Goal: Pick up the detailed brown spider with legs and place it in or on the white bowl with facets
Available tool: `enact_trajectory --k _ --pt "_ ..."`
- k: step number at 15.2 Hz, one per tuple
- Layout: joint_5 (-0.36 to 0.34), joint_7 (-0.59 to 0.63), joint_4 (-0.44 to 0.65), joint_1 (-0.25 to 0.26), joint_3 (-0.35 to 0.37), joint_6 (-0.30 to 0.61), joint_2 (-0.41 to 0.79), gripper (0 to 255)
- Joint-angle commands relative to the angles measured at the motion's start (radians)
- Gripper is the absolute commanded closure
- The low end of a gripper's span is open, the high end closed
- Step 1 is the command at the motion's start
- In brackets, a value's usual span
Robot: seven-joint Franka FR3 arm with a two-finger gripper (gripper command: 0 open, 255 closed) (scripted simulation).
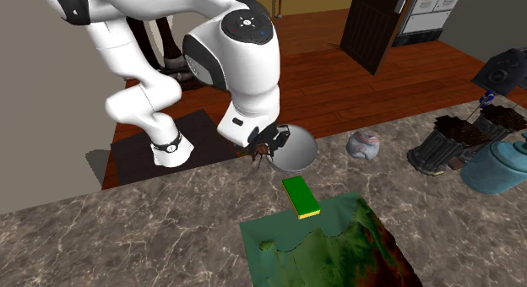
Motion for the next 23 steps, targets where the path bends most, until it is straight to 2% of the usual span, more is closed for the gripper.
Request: enact_trajectory --k 1,10,23 --pt "0.007 0.049 0.005 0.021 0.028 0.004 0.001 255" --pt "-0.001 0.291 0.104 0.120 0.167 0.028 0.088 255" --pt "-0.003 0.277 -0.036 0.126 0.175 0.200 0.122 255"
